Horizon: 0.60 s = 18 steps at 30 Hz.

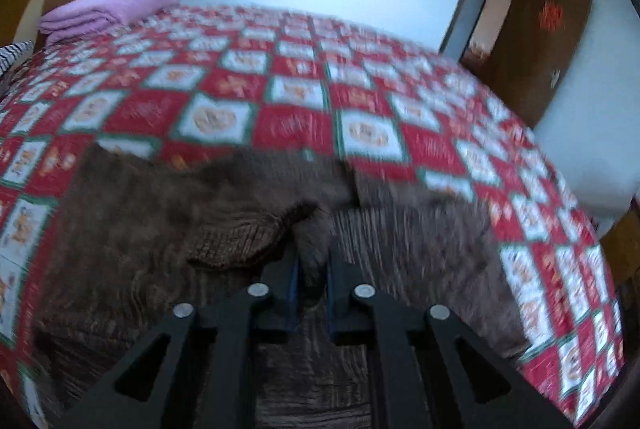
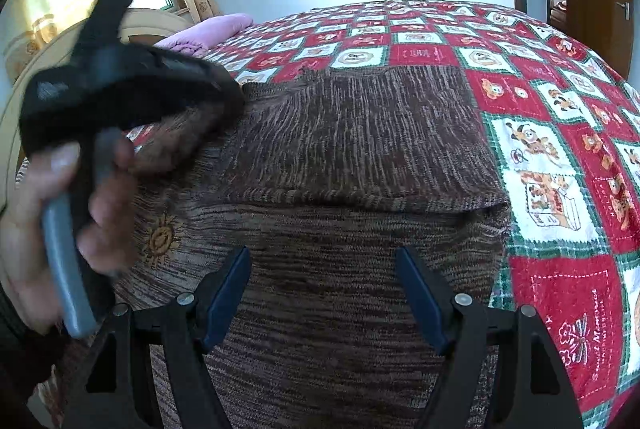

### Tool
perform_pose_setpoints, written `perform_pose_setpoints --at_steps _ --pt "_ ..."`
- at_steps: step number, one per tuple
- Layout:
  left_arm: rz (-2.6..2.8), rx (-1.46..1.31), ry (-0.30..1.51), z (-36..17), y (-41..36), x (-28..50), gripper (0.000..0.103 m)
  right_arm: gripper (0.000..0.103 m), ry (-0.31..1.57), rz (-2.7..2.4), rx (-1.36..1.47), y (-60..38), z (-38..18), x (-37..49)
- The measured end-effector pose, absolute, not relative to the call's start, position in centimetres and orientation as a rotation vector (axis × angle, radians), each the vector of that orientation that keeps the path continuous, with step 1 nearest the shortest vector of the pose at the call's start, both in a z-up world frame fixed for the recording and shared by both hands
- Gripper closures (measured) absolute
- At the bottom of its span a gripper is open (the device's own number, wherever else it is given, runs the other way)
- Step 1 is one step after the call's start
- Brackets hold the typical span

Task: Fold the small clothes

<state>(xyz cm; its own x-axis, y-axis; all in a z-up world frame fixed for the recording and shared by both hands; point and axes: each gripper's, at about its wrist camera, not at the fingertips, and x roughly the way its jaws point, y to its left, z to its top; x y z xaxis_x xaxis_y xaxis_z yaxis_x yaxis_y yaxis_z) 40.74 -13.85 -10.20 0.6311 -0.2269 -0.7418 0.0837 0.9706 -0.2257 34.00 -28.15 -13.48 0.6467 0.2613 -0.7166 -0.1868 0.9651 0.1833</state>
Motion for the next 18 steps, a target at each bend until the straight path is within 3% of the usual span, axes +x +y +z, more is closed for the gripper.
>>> perform_pose_setpoints --at_steps 3,5,8,10,13,18 --pt "-0.192 -0.096 0.929 -10.5 -14.8 39.8 0.081 0.027 0.832 0.26 0.102 -28.2 -13.6 34.1" --pt "-0.216 -0.056 0.901 -9.7 -14.3 38.3 0.056 0.027 0.834 0.267 0.116 -28.5 -13.6 34.1" --pt "-0.222 -0.01 0.81 -7.9 -12.2 35.5 0.031 0.027 0.833 0.27 0.124 -28.4 -13.6 34.2" --pt "-0.162 0.039 0.753 -7.3 -9.6 34.6 0.025 0.027 0.832 0.27 0.125 -28.4 -13.6 34.2" --pt "0.068 0.188 0.743 -8.6 -5.2 35.6 0.025 0.027 0.831 0.272 0.13 -28.5 -13.6 34.2" --pt "0.227 0.199 0.908 -13.0 1.5 37.8 0.024 0.027 0.814 0.261 0.121 -28.4 -13.3 33.9"
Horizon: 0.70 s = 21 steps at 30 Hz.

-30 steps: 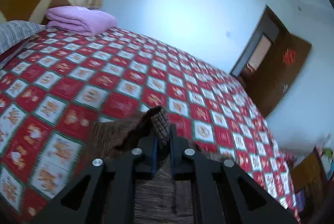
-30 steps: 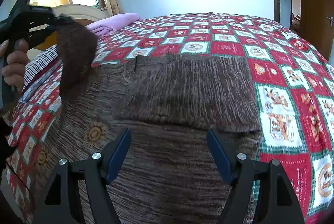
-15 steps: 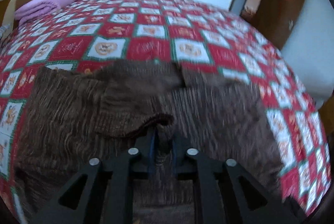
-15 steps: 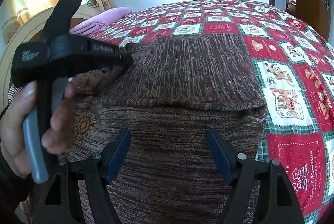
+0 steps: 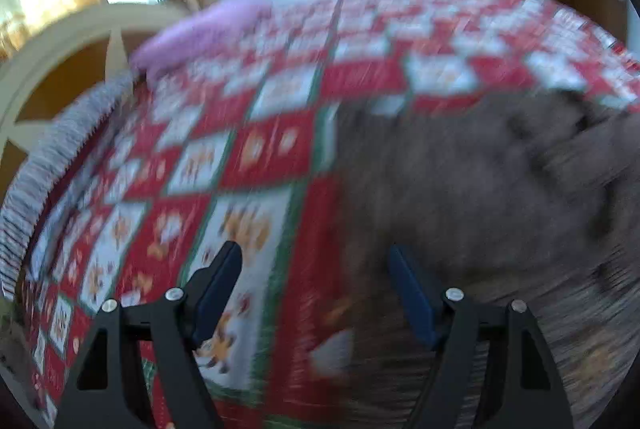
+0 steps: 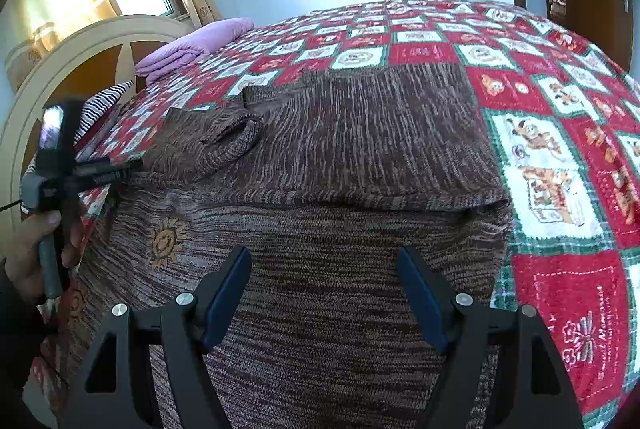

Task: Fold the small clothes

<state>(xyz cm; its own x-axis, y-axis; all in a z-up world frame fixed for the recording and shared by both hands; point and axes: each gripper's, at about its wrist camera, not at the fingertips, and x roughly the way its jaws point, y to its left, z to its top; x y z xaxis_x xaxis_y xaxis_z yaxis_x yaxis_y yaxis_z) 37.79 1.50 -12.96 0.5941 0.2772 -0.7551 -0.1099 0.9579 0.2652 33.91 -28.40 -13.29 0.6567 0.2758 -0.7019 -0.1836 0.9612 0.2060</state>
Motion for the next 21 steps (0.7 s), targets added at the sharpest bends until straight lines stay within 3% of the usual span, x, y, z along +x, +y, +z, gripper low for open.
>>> perform_pose_setpoints --at_steps 10,17,18,21 --pt "0.233 0.248 0.843 -14.0 2.2 35.2 0.012 0.027 0.814 0.347 -0.107 -18.8 -7.5 39.0" --pt "0.188 0.074 0.872 -14.4 5.0 35.7 0.003 0.028 0.956 0.335 -0.269 -11.2 -11.8 46.6" --pt "0.179 0.058 0.874 -14.5 5.2 35.8 0.003 0.035 0.96 0.312 -0.321 -10.5 -12.3 47.2" --pt "0.164 0.033 0.876 -14.6 5.3 35.7 0.003 0.036 0.923 0.104 -0.302 -13.2 -11.9 49.5"
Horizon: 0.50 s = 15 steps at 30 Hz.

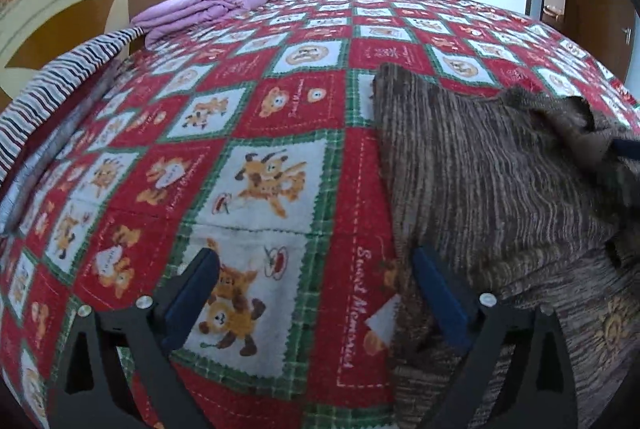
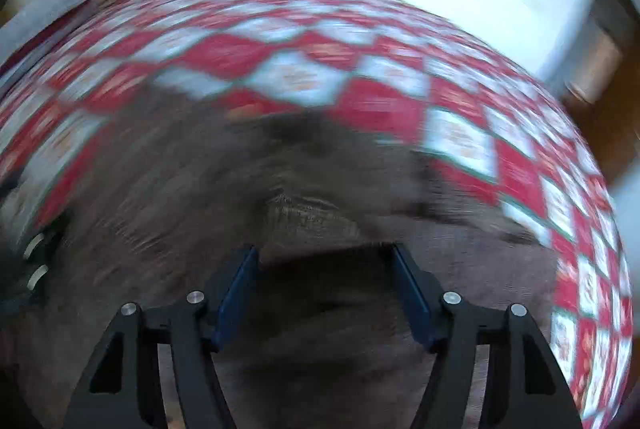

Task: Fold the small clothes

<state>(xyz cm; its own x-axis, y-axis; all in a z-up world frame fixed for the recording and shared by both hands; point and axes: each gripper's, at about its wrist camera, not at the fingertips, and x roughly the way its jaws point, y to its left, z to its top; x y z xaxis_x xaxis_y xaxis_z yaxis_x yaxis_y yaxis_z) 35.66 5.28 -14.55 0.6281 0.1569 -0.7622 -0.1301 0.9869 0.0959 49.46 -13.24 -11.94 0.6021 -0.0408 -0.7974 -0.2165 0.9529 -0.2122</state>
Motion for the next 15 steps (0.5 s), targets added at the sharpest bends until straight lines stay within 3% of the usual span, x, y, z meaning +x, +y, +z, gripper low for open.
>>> perform_pose_setpoints --at_steps 5,9,11,14,15 --pt "0.139 -0.025 0.886 -14.7 5.9 35.7 0.002 0.036 0.911 -0.026 -0.041 -21.8 -9.3 49.8" --pt "0.13 -0.057 0.892 -14.8 6.3 35.8 0.001 0.036 0.95 0.166 0.106 -22.5 -9.0 47.3" --pt "0.132 -0.055 0.892 -14.8 6.3 35.8 0.001 0.041 0.984 0.241 0.166 -22.2 -9.7 46.6" --pt "0.133 -0.059 0.893 -14.8 6.3 35.8 0.0 0.06 1.029 0.305 0.175 -20.1 -11.4 46.5" --pt "0.134 -0.061 0.894 -14.8 6.3 35.8 0.0 0.078 1.037 0.289 0.13 -19.4 -12.0 46.4"
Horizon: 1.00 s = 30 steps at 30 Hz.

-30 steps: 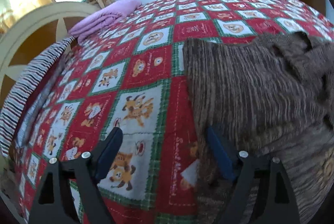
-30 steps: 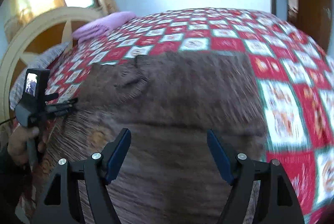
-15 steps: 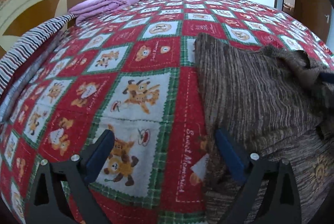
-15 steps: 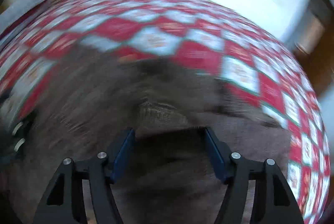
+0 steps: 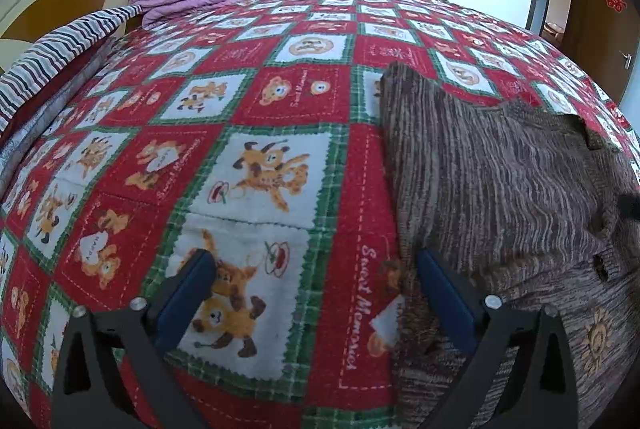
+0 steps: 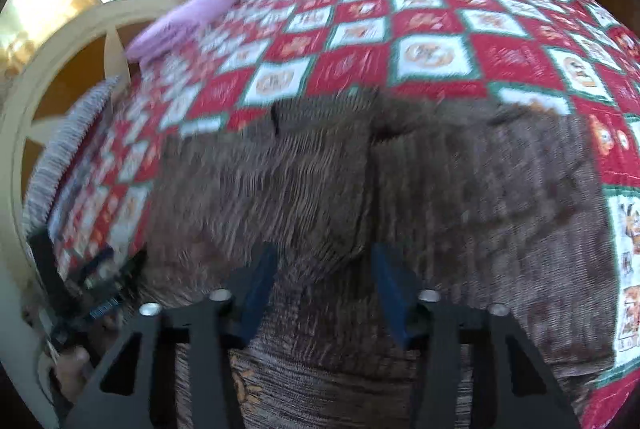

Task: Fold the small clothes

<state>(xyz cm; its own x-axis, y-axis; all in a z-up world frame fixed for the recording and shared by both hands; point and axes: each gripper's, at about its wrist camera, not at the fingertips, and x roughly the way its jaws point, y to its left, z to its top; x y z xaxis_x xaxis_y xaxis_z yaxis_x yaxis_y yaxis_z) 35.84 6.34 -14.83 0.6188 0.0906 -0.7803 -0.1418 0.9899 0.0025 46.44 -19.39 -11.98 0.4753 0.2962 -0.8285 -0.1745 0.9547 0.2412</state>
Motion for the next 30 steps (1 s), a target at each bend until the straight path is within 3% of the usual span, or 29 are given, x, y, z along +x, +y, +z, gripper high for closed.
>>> perform_pose_setpoints --at_steps 1,12,15,16,18,24,30 --pt "0.134 -0.062 0.894 -14.8 6.4 35.9 0.0 0.097 1.027 0.266 0.093 -19.1 -12.3 46.2" --pt "0.134 -0.059 0.896 -14.9 6.4 36.0 0.0 0.097 0.923 0.229 -0.039 -19.0 -11.4 41.6" --pt "0.129 -0.049 0.9 -14.9 6.2 35.8 0.0 0.088 0.96 0.188 -0.039 -20.0 -13.2 42.7" --pt "0.126 -0.051 0.901 -14.9 6.3 35.7 0.0 0.074 0.947 0.185 -0.035 -20.1 -12.9 42.5" --pt "0.127 -0.053 0.9 -14.9 6.4 35.4 0.0 0.065 0.936 0.163 -0.037 -20.2 -12.0 41.9" --pt "0.099 -0.122 0.871 -14.0 7.5 34.8 0.0 0.065 0.806 0.294 -0.021 -18.4 -8.4 41.2" --pt "0.142 -0.101 0.802 -10.3 8.1 35.7 0.0 0.065 0.923 0.372 0.012 -17.8 -12.3 42.8"
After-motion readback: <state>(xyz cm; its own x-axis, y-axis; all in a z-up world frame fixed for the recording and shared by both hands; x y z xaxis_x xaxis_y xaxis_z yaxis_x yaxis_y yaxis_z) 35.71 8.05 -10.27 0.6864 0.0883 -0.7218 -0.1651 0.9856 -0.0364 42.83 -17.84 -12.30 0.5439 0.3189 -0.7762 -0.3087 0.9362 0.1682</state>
